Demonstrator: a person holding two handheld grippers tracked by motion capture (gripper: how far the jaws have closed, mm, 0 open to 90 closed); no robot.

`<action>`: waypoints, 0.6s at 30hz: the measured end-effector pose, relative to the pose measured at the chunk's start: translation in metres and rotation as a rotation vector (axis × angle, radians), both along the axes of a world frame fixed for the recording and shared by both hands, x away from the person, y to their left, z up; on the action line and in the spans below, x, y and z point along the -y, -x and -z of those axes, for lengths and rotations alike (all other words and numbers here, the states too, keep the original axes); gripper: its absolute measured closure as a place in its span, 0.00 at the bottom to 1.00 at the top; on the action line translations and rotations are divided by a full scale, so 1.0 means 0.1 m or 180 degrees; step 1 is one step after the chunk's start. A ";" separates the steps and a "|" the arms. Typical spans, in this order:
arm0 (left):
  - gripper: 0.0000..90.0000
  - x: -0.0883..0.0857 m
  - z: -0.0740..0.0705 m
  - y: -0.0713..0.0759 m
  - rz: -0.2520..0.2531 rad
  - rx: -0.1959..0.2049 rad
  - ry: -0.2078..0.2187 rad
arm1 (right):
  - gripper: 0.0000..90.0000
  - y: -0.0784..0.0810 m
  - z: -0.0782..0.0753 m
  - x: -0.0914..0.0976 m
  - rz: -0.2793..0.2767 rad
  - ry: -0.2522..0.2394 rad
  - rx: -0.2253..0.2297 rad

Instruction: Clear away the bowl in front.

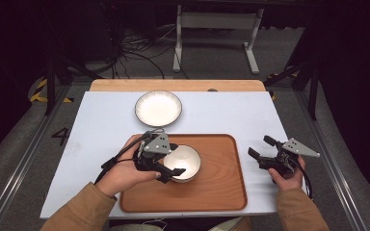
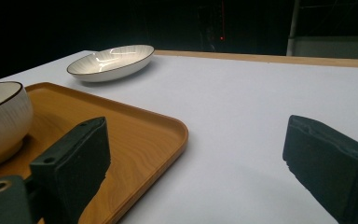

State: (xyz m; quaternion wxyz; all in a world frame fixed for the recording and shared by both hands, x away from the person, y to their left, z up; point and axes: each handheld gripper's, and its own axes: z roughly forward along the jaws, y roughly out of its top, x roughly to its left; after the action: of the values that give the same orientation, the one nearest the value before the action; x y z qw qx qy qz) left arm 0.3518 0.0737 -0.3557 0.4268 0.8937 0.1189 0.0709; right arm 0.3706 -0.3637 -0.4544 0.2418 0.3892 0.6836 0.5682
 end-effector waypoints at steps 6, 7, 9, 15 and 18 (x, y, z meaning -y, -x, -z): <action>0.22 -0.18 0.02 0.01 -0.0225 0.0042 0.0251 | 0.08 0.00 0.00 0.00 -0.0014 0.0022 0.0006; 0.21 -0.20 0.02 0.02 -0.0257 0.0038 0.0313 | 0.08 0.00 0.00 -0.01 -0.0012 0.0024 0.0006; 0.21 -0.27 0.02 0.02 -0.0321 0.0063 0.0451 | 0.08 0.00 0.00 -0.01 -0.0011 0.0026 0.0006; 0.19 -0.43 0.08 0.02 -0.0409 0.0150 0.0692 | 0.07 0.00 0.00 0.00 -0.0007 0.0019 0.0004; 0.18 -0.48 0.12 0.02 -0.0446 0.0131 0.0791 | 0.06 0.01 0.00 -0.01 -0.0007 0.0035 0.0025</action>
State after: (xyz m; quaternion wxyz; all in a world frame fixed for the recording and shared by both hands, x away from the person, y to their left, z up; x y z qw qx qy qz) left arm 0.3498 0.1219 -0.3676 0.5305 0.8219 0.1800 0.1037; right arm 0.3700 -0.3627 -0.4543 0.2460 0.3848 0.6862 0.5662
